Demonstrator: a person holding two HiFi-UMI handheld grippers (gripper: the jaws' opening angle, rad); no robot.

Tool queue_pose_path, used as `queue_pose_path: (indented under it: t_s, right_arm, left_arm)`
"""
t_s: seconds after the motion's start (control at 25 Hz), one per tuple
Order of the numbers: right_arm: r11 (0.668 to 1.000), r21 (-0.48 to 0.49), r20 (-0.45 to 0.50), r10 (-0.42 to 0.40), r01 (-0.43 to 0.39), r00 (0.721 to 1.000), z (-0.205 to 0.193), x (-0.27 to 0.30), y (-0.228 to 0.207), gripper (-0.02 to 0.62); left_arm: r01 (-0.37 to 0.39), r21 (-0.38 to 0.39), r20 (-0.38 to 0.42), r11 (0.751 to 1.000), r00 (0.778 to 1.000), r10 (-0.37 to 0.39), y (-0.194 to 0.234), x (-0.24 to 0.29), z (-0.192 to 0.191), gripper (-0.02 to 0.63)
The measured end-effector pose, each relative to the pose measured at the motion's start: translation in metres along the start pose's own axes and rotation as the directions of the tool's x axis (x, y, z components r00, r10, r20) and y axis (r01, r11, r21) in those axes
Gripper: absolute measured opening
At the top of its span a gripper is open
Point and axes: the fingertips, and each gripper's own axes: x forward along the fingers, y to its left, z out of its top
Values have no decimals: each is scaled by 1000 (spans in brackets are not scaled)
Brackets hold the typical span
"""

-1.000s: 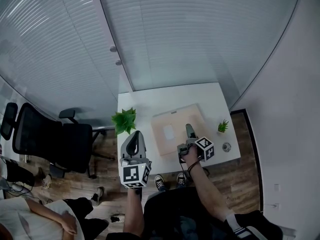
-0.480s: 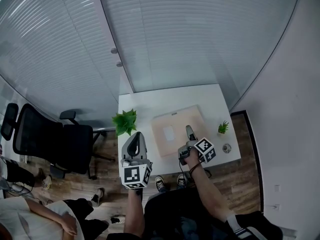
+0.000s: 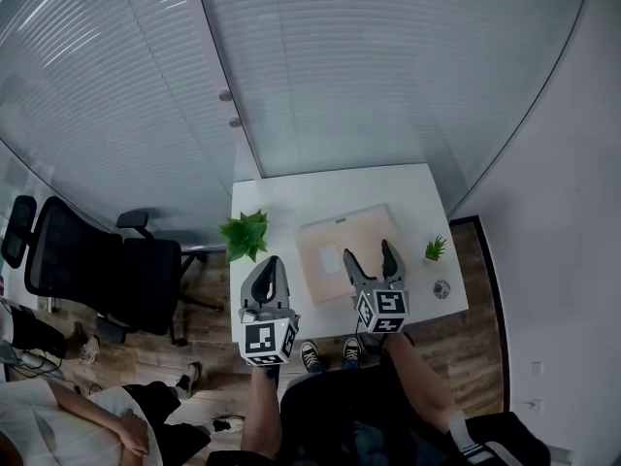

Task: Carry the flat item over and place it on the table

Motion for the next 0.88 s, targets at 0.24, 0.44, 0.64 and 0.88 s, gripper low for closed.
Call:
queue_pose_path:
  t_s: [0.24,0.44,0.64,0.88]
  right_arm:
    - [963,-244,108,-86,110,990,31,-19,8,192]
    - [961,-220,122,-145,169,982,31,-26,-3,3]
    - [973,-168,88,-146,159,985,26,-25,-10,3]
    - [977,-150,89,-137,149,987,27,-25,-12,3]
  left_arm:
    - [5,-15,4,1000,1000,-5,-4,0,-6,3]
    - [14,-13,14,1000,1000,-14,-6,-1,-5,3]
    - [14,-14,14,1000,1000,-14,-6,-1,-6,3]
    - [11,-7,13,1000,1000,-11,-6,0,-8,3]
